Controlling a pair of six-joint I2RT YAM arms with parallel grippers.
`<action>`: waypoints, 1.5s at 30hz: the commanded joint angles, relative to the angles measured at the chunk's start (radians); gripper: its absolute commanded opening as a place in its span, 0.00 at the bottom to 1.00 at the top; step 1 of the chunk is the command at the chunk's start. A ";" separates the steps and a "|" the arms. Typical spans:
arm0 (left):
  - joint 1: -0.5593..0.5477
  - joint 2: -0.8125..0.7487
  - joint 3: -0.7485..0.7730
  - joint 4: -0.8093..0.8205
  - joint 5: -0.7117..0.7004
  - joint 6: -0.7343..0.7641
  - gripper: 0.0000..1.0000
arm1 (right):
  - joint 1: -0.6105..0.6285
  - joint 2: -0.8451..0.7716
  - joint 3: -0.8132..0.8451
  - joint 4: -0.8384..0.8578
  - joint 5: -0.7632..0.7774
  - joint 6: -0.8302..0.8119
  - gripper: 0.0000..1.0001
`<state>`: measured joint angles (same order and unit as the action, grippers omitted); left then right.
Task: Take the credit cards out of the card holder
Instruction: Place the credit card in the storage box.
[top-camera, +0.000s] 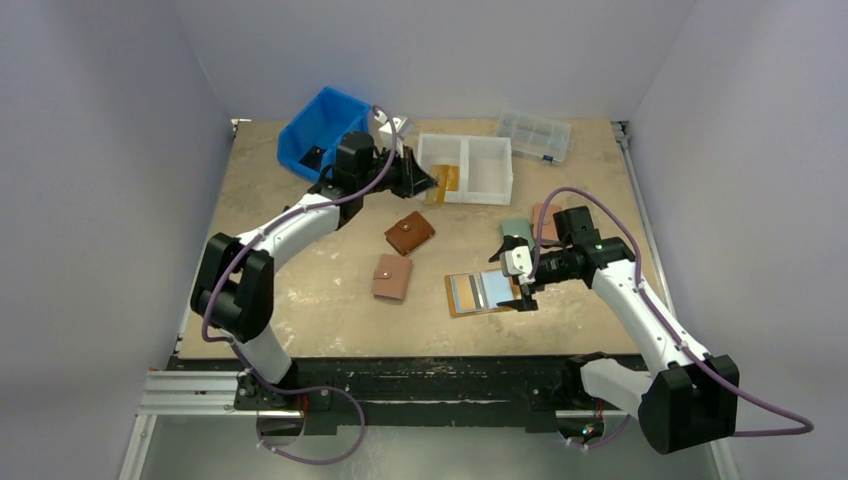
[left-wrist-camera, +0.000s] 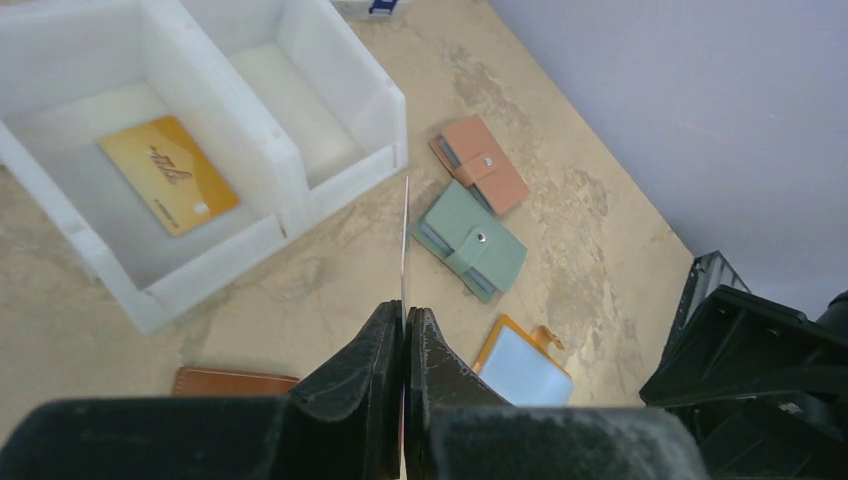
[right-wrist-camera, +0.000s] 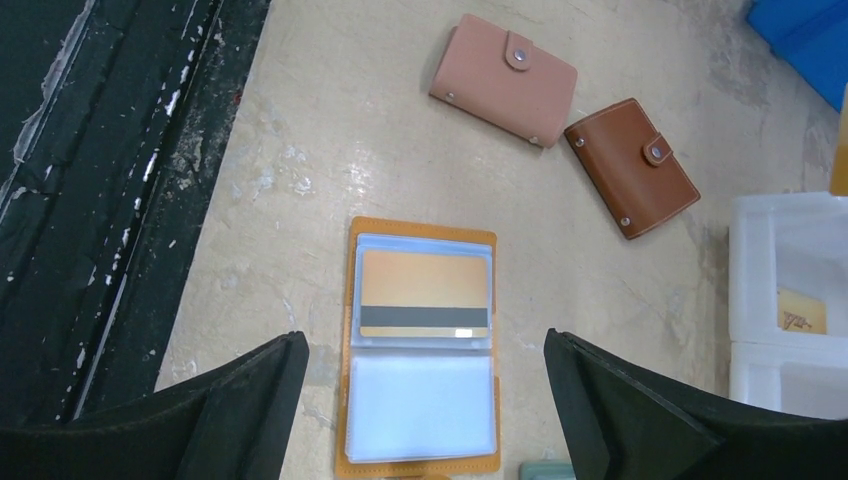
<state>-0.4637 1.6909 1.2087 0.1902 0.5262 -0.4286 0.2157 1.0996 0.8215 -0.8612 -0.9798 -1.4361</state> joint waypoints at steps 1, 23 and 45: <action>0.037 0.025 0.089 -0.101 0.036 0.085 0.00 | -0.003 -0.027 -0.013 0.034 0.018 0.034 0.99; 0.083 0.309 0.457 -0.305 -0.013 0.155 0.00 | -0.003 -0.038 -0.024 0.073 0.055 0.070 0.99; 0.056 0.682 0.890 -0.325 -0.158 -0.060 0.19 | -0.003 -0.029 -0.023 0.062 0.049 0.065 0.99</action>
<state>-0.3897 2.3329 1.9583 -0.1333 0.4358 -0.4511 0.2157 1.0767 0.7967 -0.7990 -0.9279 -1.3754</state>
